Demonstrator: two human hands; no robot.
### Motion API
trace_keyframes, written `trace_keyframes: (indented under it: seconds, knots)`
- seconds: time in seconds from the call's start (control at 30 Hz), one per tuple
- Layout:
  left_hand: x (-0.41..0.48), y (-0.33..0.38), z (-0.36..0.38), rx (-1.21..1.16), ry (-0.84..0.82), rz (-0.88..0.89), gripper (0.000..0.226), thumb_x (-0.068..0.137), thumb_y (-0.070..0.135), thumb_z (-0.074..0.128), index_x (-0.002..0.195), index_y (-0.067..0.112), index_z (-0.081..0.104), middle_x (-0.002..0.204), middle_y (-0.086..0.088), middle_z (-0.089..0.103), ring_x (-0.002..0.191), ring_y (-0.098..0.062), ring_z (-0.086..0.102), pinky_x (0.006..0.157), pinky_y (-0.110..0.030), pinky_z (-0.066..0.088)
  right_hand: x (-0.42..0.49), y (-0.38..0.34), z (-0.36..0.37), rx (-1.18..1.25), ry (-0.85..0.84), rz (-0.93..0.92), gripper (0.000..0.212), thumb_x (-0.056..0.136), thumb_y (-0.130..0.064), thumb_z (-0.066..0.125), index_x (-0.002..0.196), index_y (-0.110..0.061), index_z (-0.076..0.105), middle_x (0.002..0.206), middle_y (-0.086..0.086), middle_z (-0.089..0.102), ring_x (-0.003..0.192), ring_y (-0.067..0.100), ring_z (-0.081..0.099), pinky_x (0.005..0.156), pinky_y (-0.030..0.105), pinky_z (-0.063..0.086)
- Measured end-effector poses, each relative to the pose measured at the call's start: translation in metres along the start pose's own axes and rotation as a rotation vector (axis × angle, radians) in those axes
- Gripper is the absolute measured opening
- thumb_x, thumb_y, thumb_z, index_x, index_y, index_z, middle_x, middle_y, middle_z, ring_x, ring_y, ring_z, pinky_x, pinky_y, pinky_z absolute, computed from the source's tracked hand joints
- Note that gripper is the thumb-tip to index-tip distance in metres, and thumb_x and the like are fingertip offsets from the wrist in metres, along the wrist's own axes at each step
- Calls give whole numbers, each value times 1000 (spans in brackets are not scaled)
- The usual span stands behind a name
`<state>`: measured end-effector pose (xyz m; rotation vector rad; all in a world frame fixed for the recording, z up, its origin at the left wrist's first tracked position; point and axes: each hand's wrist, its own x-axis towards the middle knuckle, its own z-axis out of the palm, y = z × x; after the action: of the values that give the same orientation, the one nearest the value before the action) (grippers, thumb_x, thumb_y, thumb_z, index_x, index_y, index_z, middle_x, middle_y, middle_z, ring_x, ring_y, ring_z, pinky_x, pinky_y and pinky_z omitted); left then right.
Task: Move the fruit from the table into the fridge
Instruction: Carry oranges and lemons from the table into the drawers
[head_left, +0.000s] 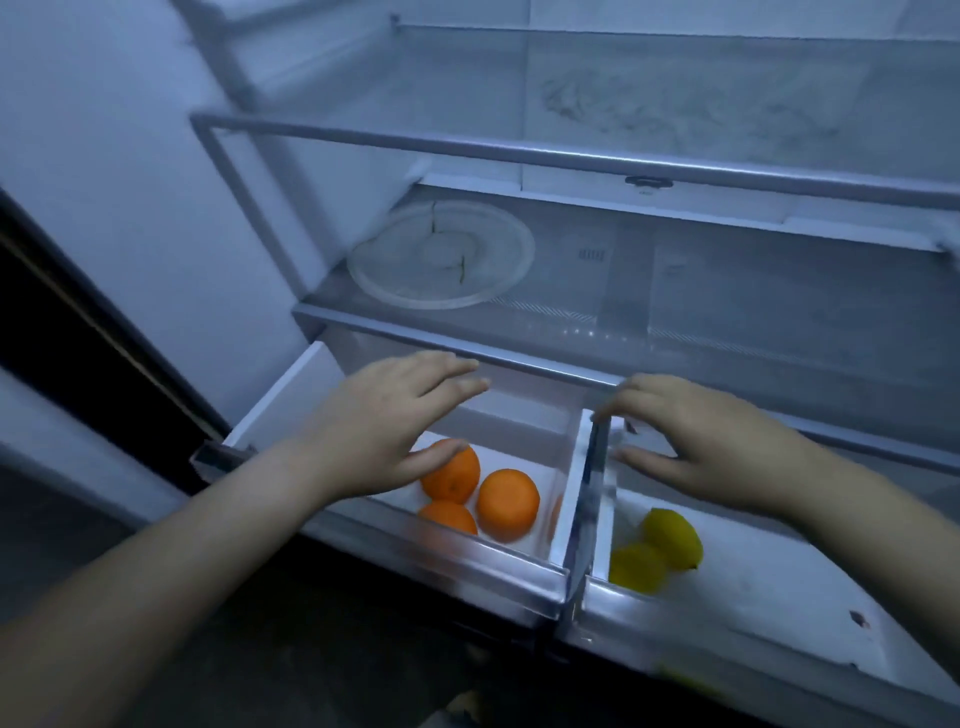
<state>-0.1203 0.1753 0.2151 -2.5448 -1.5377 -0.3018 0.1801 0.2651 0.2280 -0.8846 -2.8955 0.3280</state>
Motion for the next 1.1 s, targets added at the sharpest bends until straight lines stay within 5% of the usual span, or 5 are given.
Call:
trace_keyframes:
  seconds: [0.33, 0.63, 0.83, 1.1]
  knots:
    - [-73, 78, -47, 140, 58, -501, 62, 88, 56, 44, 138, 19, 45, 138, -3, 49, 123, -18, 46, 98, -28, 33, 29, -66, 5, 97, 254, -193, 50, 93, -45, 50, 135, -18, 45, 133, -2, 47, 122, 13, 40, 96, 17, 29]
    - [-189, 136, -84, 216, 29, -883, 63, 90, 57, 38, 142, 21, 39, 143, 0, 43, 130, -17, 39, 100, -31, 33, 49, -173, 28, 129, 173, -509, 54, 90, -49, 41, 131, -14, 48, 129, 3, 50, 117, 20, 45, 94, 22, 31]
    - [-274, 178, -111, 279, 5, -1088, 63, 90, 57, 39, 142, 22, 39, 143, -1, 44, 130, -18, 41, 104, -35, 34, 49, -276, 46, 168, 135, -747, 49, 87, -31, 61, 131, -13, 48, 129, 4, 50, 119, 22, 46, 98, 26, 33]
    - [-427, 241, -149, 346, 6, -1409, 64, 89, 58, 37, 142, 22, 39, 143, 0, 43, 131, -18, 39, 105, -37, 36, 30, -452, 82, 186, 72, -988, 53, 89, -44, 50, 136, -22, 43, 139, -3, 44, 123, 17, 43, 98, 32, 42]
